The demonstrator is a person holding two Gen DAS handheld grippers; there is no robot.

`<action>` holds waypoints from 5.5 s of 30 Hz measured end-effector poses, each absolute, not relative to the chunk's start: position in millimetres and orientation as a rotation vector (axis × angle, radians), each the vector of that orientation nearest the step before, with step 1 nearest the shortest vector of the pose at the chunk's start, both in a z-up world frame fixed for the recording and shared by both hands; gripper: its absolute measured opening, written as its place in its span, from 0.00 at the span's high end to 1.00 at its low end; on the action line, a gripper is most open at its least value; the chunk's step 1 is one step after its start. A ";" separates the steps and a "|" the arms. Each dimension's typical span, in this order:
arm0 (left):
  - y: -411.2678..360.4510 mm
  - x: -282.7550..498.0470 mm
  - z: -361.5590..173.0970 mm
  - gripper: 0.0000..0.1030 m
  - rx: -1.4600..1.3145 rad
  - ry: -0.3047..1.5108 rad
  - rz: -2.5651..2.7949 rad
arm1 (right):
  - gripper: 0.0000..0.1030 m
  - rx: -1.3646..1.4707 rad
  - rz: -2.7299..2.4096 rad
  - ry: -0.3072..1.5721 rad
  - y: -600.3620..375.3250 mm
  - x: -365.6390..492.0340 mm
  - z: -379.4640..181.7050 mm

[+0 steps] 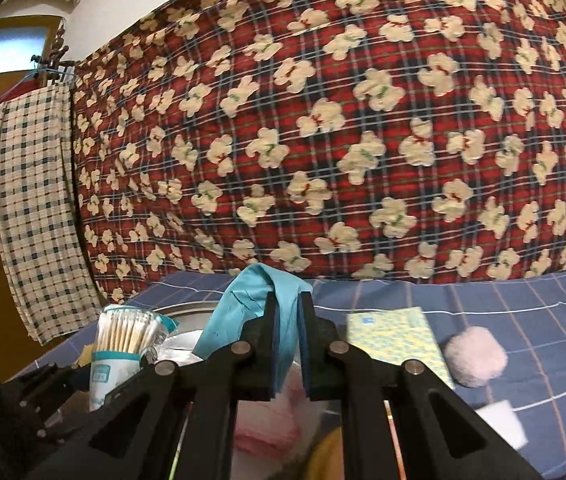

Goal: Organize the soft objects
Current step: 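Carry the cotton swab box and teal cloth in both tools over the tray, then lower the swab box and teal cloth into the tray and open both tools, then withdraw both tools from the tray toward the pink puff and white sponge, then grasp the white sponge block with the right tool and lift it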

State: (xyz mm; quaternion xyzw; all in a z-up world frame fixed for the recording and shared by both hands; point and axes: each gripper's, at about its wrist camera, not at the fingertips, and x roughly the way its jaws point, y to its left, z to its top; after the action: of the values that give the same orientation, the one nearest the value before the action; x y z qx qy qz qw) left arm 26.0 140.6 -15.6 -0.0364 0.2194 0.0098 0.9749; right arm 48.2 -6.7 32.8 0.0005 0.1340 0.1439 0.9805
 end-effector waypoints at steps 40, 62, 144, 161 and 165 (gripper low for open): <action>166.2 51.5 -30.3 0.27 0.003 0.538 0.191 | 0.73 0.013 0.465 0.491 31.7 97.2 -7.4; 151.5 29.2 -15.7 0.00 -0.003 0.455 0.240 | 0.19 0.065 0.348 0.234 -7.8 56.1 21.0; -18.1 -2.5 -14.6 0.00 0.032 0.381 -0.001 | 0.19 -0.029 0.073 0.466 -214.2 35.5 0.6; 13.8 -9.3 -15.4 0.00 -0.095 0.358 0.086 | 0.19 -0.147 0.222 0.773 -183.3 74.7 -33.7; 10.4 -8.8 -15.5 0.00 -0.079 0.361 0.082 | 0.19 -0.118 0.274 0.804 -185.8 82.0 -37.7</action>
State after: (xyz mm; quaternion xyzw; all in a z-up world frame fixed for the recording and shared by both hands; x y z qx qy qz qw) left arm -8.8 10.4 -15.5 -0.0392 0.1794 0.0408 0.9822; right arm 82.0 -185.8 -37.7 -0.0570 0.3899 0.1328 0.9095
